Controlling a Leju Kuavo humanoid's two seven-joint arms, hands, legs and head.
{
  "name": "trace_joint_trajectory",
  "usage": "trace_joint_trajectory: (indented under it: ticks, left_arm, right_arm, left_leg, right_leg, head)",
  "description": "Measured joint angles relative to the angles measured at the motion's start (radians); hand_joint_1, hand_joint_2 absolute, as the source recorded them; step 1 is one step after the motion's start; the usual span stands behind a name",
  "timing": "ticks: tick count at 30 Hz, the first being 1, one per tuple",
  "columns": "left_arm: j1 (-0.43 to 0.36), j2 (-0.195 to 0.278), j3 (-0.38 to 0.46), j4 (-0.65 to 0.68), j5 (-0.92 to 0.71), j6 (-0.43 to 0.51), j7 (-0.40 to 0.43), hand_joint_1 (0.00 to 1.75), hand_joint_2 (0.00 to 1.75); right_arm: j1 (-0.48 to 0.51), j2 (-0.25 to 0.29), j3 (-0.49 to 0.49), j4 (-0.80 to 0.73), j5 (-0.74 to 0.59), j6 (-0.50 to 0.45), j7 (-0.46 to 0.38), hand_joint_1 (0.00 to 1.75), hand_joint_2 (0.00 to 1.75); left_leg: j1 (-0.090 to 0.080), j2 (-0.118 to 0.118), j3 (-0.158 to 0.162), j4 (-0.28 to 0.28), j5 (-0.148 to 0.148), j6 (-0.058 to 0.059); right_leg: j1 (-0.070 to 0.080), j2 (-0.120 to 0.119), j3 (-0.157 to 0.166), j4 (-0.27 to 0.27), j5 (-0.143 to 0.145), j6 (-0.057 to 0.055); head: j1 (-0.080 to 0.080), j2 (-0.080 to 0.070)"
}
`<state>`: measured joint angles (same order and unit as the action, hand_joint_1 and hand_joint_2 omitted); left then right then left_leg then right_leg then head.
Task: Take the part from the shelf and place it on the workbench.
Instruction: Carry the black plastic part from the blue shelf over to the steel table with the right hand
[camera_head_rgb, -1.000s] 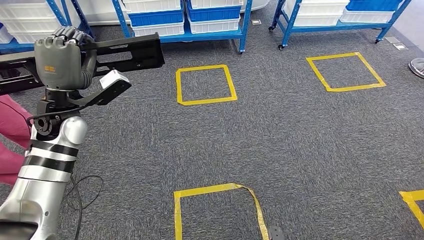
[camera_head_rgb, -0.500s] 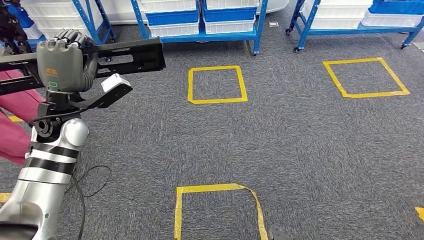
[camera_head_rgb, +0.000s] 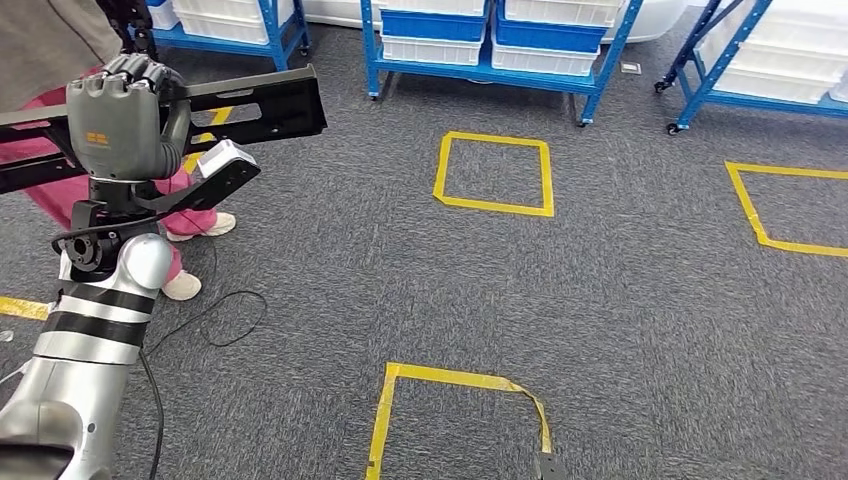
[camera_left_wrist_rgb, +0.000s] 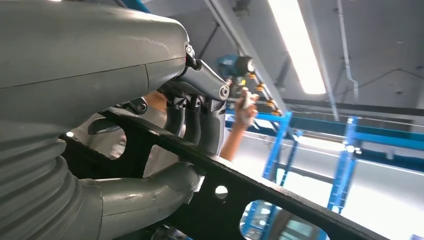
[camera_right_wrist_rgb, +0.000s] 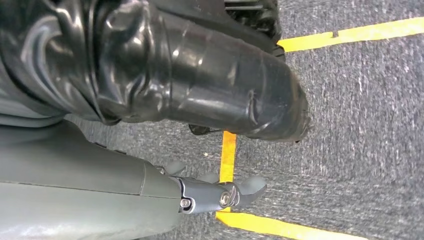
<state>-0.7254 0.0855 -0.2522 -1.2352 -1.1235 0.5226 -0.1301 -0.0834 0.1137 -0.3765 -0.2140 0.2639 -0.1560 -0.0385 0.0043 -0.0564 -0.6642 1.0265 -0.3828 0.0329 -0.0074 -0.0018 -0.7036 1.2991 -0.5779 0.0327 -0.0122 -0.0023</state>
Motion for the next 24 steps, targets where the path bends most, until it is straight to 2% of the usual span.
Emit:
trace_joint_trajectory:
  ticks: [1, 2, 4, 5, 7, 8, 10, 11, 12, 13, 14, 15, 16, 18, 19, 20, 21, 22, 23, 24]
  left_arm:
    - [0.001, 0.0, 0.0, 0.0, 0.0, 0.0, 0.0, 1.75, 1.75]
    - [0.002, 0.0, 0.0, 0.0, 0.0, 0.0, 0.0, 1.75, 1.75]
    - [0.0, 0.0, 0.0, 0.0, 0.0, 0.0, 0.0, 1.75, 1.75]
    - [-0.001, 0.0, 0.0, 0.0, -0.001, 0.0, 0.0, 1.75, 1.75]
    - [-0.002, 0.002, 0.0, 0.0, -0.001, 0.0, -0.001, 1.75, 1.75]
    - [-0.002, 0.004, 0.0, 0.0, -0.001, 0.0, -0.001, 1.75, 1.75]
    - [-0.006, 0.007, 0.0, 0.0, -0.002, 0.0, -0.001, 1.75, 1.75]
    - [-0.007, 0.007, -0.001, 0.0, -0.003, 0.0, -0.001, 1.75, 1.75]
    - [-0.008, 0.007, -0.003, 0.001, -0.003, 0.0, -0.001, 1.75, 1.75]
    - [-0.007, 0.006, -0.004, 0.002, -0.003, 0.0, -0.002, 1.75, 1.75]
    - [-0.007, 0.006, -0.005, 0.003, -0.003, 0.0, -0.002, 1.75, 1.75]
    - [-0.006, 0.006, -0.006, 0.004, -0.003, 0.001, -0.002, 1.75, 1.75]
    - [-0.006, 0.006, -0.006, 0.005, -0.003, 0.001, -0.003, 1.75, 1.75]
    - [-0.009, 0.006, -0.006, 0.005, -0.003, 0.001, -0.003, 1.75, 1.75]
    - [-0.011, 0.006, -0.007, 0.005, -0.003, 0.001, -0.004, 1.75, 1.75]
    - [-0.013, 0.006, -0.007, 0.005, -0.004, 0.001, -0.004, 1.75, 1.75]
    - [-0.013, 0.006, -0.008, 0.005, -0.004, 0.002, -0.004, 1.75, 1.75]
    - [-0.014, 0.006, -0.007, 0.005, -0.005, 0.002, -0.005, 1.75, 1.75]
    - [-0.014, 0.007, -0.007, 0.005, -0.006, 0.002, -0.005, 1.75, 1.75]
    - [-0.016, 0.007, -0.007, 0.004, -0.006, 0.002, -0.005, 1.75, 1.75]
  right_arm:
    - [0.0, 0.0, 0.0, 0.0, 0.0, 0.0, 0.0, 0.0, 0.0]
    - [-0.001, 0.0, 0.0, 0.0, 0.0, 0.0, 0.0, 0.0, 0.0]
    - [-0.002, -0.001, 0.0, 0.0, 0.001, 0.0, -0.002, 0.0, 0.0]
    - [-0.002, -0.002, 0.0, 0.0, 0.002, 0.0, -0.004, 0.0, 0.0]
    - [-0.004, -0.001, 0.0, 0.0, 0.003, 0.0, -0.006, 0.0, 0.0]
    - [-0.005, -0.001, 0.0, 0.0, 0.004, 0.0, -0.007, 0.0, 0.0]
    - [-0.006, 0.001, 0.0, -0.001, 0.005, 0.0, -0.008, 0.0, 0.0]
    - [-0.006, 0.001, -0.001, -0.001, 0.006, 0.0, -0.008, 0.0, 0.0]
    - [-0.004, 0.001, -0.001, -0.001, 0.007, 0.0, -0.008, 0.0, 0.0]
    - [-0.003, 0.0, -0.001, -0.001, 0.008, 0.0, -0.008, 0.0, 0.0]
    - [-0.003, 0.0, -0.001, 0.0, 0.009, 0.0, -0.008, 0.0, 0.0]
    - [-0.003, -0.001, -0.002, 0.0, 0.009, 0.0, -0.008, 0.0, 0.0]
    - [-0.003, -0.001, -0.002, 0.0, 0.009, 0.0, -0.008, 0.0, 0.0]
    - [-0.004, -0.001, -0.002, -0.001, 0.01, 0.001, -0.009, 0.0, 0.0]
    - [-0.005, -0.001, -0.002, -0.001, 0.01, 0.002, -0.009, 0.0, 0.0]
    - [-0.005, -0.002, -0.002, -0.001, 0.01, 0.002, -0.009, 0.0, 0.0]
    - [-0.006, -0.002, -0.002, 0.0, 0.011, 0.003, -0.009, 0.0, 0.0]
    - [-0.006, -0.003, -0.002, 0.0, 0.011, 0.003, -0.008, 0.0, 0.0]
    - [-0.007, -0.003, -0.002, -0.001, 0.012, 0.003, -0.008, 0.0, 0.0]
    - [-0.008, -0.003, -0.002, -0.001, 0.012, 0.003, -0.008, 0.0, 0.0]
  left_leg:
    - [0.0, -0.014, -0.001, 0.0, 0.002, -0.002]
    - [0.001, -0.029, -0.002, 0.0, 0.005, -0.005]
    - [-0.001, -0.052, -0.006, 0.001, 0.011, -0.014]
    - [-0.002, -0.061, -0.009, 0.001, 0.014, -0.02]
    - [-0.001, -0.076, -0.014, -0.002, 0.022, -0.032]
    - [-0.001, -0.067, -0.018, 0.0, 0.02, -0.038]
    - [-0.003, -0.016, -0.042, 0.051, -0.014, -0.047]
    - [-0.002, 0.017, -0.066, 0.107, -0.047, -0.051]
    - [0.001, 0.034, -0.096, 0.176, -0.081, -0.056]
    - [0.004, 0.042, -0.124, 0.238, -0.106, -0.06]
    - [0.006, 0.046, -0.14, 0.276, -0.116, -0.063]
    - [0.009, 0.049, -0.136, 0.275, -0.108, -0.065]
    - [0.011, 0.057, -0.112, 0.234, -0.084, -0.066]
    - [0.008, 0.1, -0.036, 0.101, -0.032, -0.065]
    - [0.005, 0.116, -0.009, 0.052, -0.019, -0.062]
    - [0.001, 0.126, 0.004, 0.026, -0.015, -0.057]
    - [-0.003, 0.121, 0.004, 0.02, -0.019, -0.05]
    - [-0.003, 0.106, 0.0, 0.019, -0.017, -0.043]
    - [-0.003, 0.092, -0.001, 0.016, -0.015, -0.036]
    - [-0.001, 0.079, -0.003, 0.014, -0.012, -0.029]
  right_leg:
    - [-0.001, 0.006, 0.028, -0.058, 0.026, 0.007]
    - [-0.003, 0.023, 0.065, -0.135, 0.056, 0.013]
    - [-0.004, 0.051, 0.121, -0.247, 0.095, 0.011]
    - [-0.003, 0.057, 0.132, -0.266, 0.101, 0.006]
    - [-0.001, 0.038, 0.135, -0.268, 0.107, -0.006]
    - [-0.003, 0.029, 0.135, -0.27, 0.111, -0.012]
    - [-0.01, 0.008, 0.136, -0.274, 0.117, -0.024]
    - [-0.01, -0.003, 0.136, -0.274, 0.117, -0.027]
    - [-0.009, -0.014, 0.136, -0.274, 0.117, -0.03]
    - [-0.009, -0.027, 0.136, -0.274, 0.116, -0.031]
    - [-0.009, -0.041, 0.136, -0.274, 0.116, -0.031]
    - [-0.009, -0.054, 0.136, -0.274, 0.115, -0.031]
    - [-0.01, -0.067, 0.137, -0.273, 0.113, -0.031]
    - [-0.005, -0.09, 0.142, -0.272, 0.107, -0.025]
    - [0.0, -0.1, 0.145, -0.271, 0.103, -0.02]
    - [0.005, -0.11, 0.146, -0.272, 0.1, -0.015]
    - [0.009, -0.121, 0.147, -0.273, 0.098, -0.012]
    - [0.01, -0.132, 0.149, -0.274, 0.096, -0.009]
    - [0.008, -0.133, 0.148, -0.272, 0.092, -0.005]
    - [0.006, -0.115, 0.141, -0.259, 0.083, -0.003]
  head:
    - [0.0, 0.0]
    - [0.0, 0.0]
    - [-0.001, 0.0]
    - [-0.001, 0.0]
    - [-0.002, 0.0]
    - [-0.003, 0.0]
    - [-0.011, 0.0]
    - [-0.015, 0.0]
    - [-0.018, 0.0]
    - [-0.018, 0.0]
    - [-0.018, 0.0]
    - [-0.019, 0.0]
    - [-0.019, 0.0]
    - [-0.019, 0.0]
    - [-0.017, 0.0]
    - [-0.016, 0.0]
    - [-0.014, 0.0]
    - [-0.012, 0.0]
    - [-0.012, 0.0]
    - [-0.012, 0.0]
